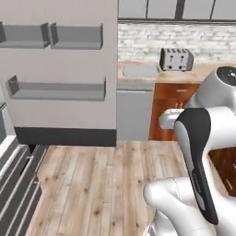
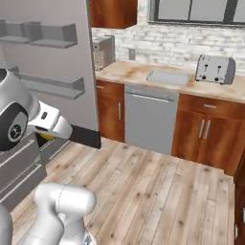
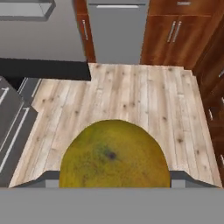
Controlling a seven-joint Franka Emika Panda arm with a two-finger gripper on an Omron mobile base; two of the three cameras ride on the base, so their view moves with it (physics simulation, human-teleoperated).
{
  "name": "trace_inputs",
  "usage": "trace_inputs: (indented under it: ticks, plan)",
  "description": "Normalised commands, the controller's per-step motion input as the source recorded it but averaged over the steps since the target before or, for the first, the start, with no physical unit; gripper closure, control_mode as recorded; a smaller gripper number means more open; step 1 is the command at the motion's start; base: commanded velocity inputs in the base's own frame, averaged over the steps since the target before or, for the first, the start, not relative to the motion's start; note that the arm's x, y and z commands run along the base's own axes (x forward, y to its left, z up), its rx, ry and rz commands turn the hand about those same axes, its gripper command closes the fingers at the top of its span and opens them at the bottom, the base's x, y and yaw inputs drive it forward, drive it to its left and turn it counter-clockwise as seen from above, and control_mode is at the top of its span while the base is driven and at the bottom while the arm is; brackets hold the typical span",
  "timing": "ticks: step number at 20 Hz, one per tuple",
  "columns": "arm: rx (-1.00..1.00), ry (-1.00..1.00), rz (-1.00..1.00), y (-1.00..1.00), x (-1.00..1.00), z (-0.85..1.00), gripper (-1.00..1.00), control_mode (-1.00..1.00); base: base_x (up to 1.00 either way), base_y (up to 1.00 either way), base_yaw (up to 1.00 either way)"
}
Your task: Pick the tangerine and orange from the fridge and place them inside the tupperware on the counter.
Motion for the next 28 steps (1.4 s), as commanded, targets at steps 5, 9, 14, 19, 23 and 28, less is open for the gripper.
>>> trace_inputs:
  ticks: [5, 9, 14, 19, 23, 28]
  plan:
    - [0.0, 0.0, 0.0, 0.0, 0.0, 0.0, 1.0, 1.0, 0.38, -0.57, -0.92]
    - [0.0, 0.0, 0.0, 0.0, 0.0, 0.0, 1.0, 1.0, 0.57, -0.49, -0.48]
    - [0.0, 0.0, 0.0, 0.0, 0.0, 0.0, 1.0, 1.0, 0.85, -0.23, -0.04]
    - [0.0, 0.0, 0.0, 0.0, 0.0, 0.0, 1.0, 1.0, 1.0, -0.15, 0.27]
    - [0.0, 0.0, 0.0, 0.0, 0.0, 0.0, 1.0, 1.0, 1.0, -0.23, 0.51]
    - [0.0, 0.0, 0.0, 0.0, 0.0, 0.0, 1.0, 1.0, 0.98, -0.2, 0.8]
